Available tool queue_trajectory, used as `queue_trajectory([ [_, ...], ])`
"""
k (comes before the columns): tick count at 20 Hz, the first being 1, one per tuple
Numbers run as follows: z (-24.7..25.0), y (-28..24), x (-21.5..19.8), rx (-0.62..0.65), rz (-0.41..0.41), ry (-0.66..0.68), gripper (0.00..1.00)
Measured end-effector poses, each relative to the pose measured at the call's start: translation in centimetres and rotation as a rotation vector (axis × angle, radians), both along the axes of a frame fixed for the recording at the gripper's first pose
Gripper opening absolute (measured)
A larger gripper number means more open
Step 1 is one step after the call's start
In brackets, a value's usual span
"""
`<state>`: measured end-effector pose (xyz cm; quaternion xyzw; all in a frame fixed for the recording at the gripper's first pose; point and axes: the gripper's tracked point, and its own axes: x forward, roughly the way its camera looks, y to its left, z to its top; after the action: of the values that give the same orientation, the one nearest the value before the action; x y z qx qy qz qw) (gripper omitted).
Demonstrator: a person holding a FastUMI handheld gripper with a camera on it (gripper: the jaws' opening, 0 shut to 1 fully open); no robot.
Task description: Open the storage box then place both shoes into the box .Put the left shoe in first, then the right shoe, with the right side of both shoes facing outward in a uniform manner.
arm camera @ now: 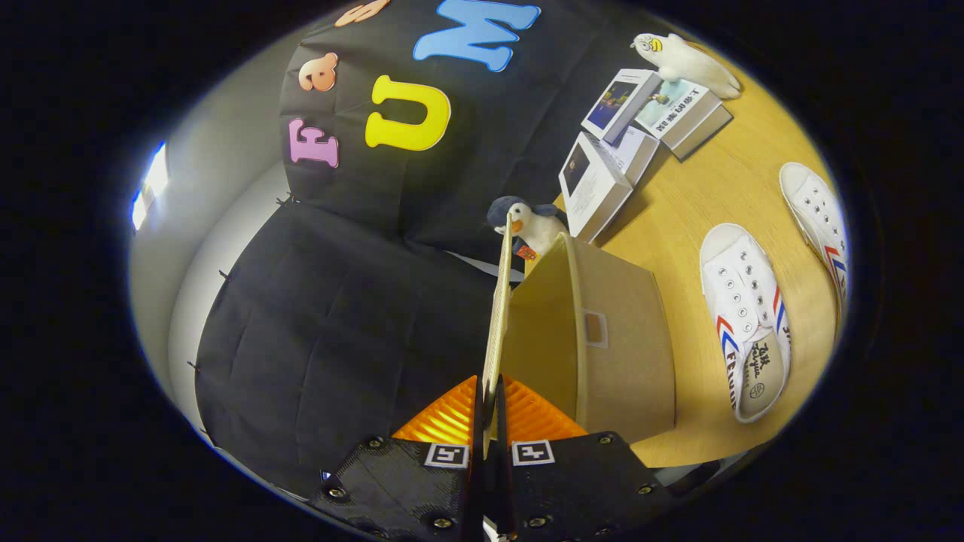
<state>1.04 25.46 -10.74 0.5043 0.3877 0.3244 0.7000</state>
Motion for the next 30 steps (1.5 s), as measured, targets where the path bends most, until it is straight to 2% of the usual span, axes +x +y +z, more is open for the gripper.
queue_trajectory([
  [7, 5.7, 4.1, 0.5, 0.024, 0.055, -0.091, 0.07],
  [14, 9.6, 9.4, 0.1, -0.038, 0.116, -0.223, 0.07],
  [25, 10.8, 18.8, -0.8, -0.137, 0.207, -0.361, 0.07],
  [27, 10.8, 19.8, -1.0, -0.175, 0.221, -0.403, 0.2],
  [28, 11.0, 19.6, -1.0, -0.192, 0.226, -0.439, 0.24],
  [30, 10.3, 19.7, -0.5, -0.265, 0.218, -0.512, 0.63],
])
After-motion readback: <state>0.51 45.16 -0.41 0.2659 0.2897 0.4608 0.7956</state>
